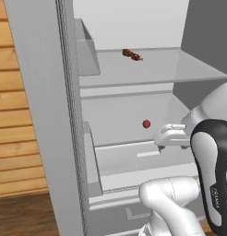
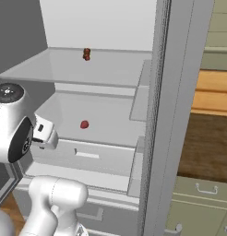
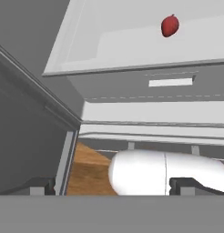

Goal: Take the strawberry from the fridge and place it on top of the pancake, located on the dining counter.

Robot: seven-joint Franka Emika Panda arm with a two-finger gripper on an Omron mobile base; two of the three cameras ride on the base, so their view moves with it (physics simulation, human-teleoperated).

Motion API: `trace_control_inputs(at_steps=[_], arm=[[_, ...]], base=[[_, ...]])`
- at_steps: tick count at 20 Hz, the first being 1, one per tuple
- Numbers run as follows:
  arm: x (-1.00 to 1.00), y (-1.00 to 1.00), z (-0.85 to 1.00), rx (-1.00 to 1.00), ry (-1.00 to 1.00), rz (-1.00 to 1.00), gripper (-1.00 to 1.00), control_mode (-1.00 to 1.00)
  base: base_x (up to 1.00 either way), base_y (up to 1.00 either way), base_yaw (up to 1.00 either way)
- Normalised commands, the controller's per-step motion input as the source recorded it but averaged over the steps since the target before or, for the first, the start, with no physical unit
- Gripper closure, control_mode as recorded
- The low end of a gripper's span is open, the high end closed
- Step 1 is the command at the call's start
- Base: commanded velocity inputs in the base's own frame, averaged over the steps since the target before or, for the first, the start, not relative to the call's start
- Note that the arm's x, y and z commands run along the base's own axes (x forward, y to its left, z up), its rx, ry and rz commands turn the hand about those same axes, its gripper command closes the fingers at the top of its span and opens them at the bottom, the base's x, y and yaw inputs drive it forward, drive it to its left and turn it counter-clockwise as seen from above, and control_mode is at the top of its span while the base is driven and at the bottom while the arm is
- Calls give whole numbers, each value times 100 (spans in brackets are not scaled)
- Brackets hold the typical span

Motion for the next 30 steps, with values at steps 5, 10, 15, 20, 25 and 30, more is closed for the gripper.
trace_control_inputs(at_steps=[5,10,15,20,25,30], arm=[[10,-5,-3,0,-1,0,-100,-100],[59,-13,-25,0,-4,-2,-100,-100],[60,-1,-20,0,0,-3,-100,-100],[43,-3,-22,0,-2,-6,-100,-100],[39,0,-3,0,-1,-9,-100,-100],[21,-36,-1,0,-1,-5,-100,-100]], base=[[41,-5,0],[0,0,0],[0,0,0],[0,0,0],[0,0,0],[0,0,0]])
